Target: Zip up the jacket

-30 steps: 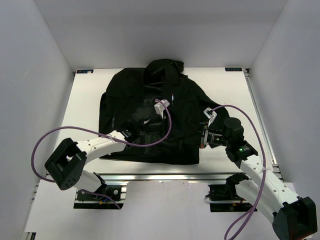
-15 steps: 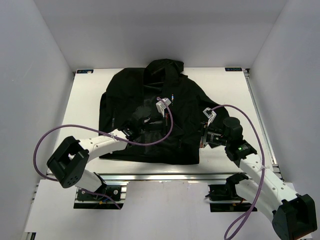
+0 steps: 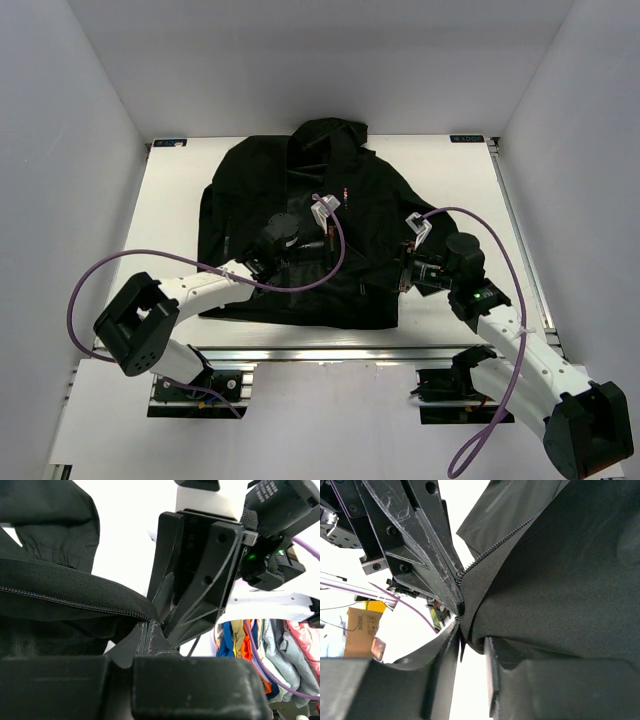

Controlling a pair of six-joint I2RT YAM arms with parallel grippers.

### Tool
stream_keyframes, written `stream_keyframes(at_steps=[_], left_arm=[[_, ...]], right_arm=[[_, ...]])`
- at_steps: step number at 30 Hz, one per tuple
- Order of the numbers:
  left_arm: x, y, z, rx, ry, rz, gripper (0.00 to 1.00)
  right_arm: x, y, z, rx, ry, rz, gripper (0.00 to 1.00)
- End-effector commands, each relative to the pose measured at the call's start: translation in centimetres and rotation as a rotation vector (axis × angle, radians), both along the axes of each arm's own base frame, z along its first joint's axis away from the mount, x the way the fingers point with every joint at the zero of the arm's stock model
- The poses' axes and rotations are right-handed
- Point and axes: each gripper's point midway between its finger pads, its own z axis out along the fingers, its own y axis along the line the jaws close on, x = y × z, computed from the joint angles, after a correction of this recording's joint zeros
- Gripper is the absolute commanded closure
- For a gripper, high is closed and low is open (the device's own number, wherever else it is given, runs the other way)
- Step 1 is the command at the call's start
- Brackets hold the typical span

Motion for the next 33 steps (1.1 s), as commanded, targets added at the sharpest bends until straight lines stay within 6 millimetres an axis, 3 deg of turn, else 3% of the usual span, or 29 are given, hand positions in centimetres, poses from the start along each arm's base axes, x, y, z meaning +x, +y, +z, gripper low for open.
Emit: stream_keyframes(at_steps=[1,5,7,8,13,14,16,18,19,20,21,26,27,30,33], left_arm=[[-0.8,0.0,1.7,-0.055,-0.024,-0.036,1.0],[-0.7,-0.2,1.6,-0.06,-0.018,-0.042,1.0],[-0.8,-0.2,1.4,-0.057,-0.009,-0.044,1.0],[-0.7,-0.2,1.4,-0.058,-0.009,-0.043,1.0],[-0.7,-0.1,1.4,-0.046,0.0,-0.03,1.0],[-0.2,-0.1,1.6,-0.036,-0.003,-0.006,0.96],[0.2,0.2,0.3,0.04,0.007,0.021,0.68],[1.0,1.1,-0.7,0.128,0.024,0.092,0.24],[1.3,1.6,-1.0,0.16,0.032,0.124,0.18],[2.1,2.6,-0.8,0.194,0.025,0.205,0.13],[1.8,3.8,-2.3,0.275,0.065,0.235,0.02],[1.7,10.6,-4.9,0.519,0.154,0.491,0.02],[1.6,13.1,-5.6,0.59,0.171,0.585,0.02],[-0.1,17.0,-8.3,0.739,0.274,0.688,0.02],[-1.6,19.4,-11.0,0.858,0.377,0.757,0.02]], right_arm=[[0.1,0.4,1.4,0.038,-0.071,0.026,0.7],[-0.3,0.5,1.4,0.054,-0.073,0.051,0.88],[-0.3,0.5,1.6,0.059,-0.083,0.053,0.91],[-0.3,0.5,1.7,0.061,-0.088,0.05,0.99],[-0.2,0.3,2.4,0.078,-0.13,0.031,1.0],[-0.1,0.3,2.4,0.07,-0.133,0.024,1.0],[-0.1,-0.1,2.0,0.032,-0.131,0.006,1.0],[0.3,-0.5,1.7,-0.007,-0.123,-0.031,1.0],[0.1,-0.8,0.7,-0.039,-0.084,-0.034,1.0],[0.2,-1.0,0.3,-0.063,-0.086,-0.043,1.0],[0.1,-1.1,-0.1,-0.076,-0.075,-0.046,1.0],[-0.3,-1.9,-2.7,-0.153,-0.015,-0.062,1.0],[-0.2,-1.9,-3.3,-0.17,-0.004,-0.061,1.0],[-0.1,-2.1,-4.4,-0.206,0.016,-0.051,1.0],[-0.1,-1.9,-4.9,-0.21,0.025,-0.032,1.0]])
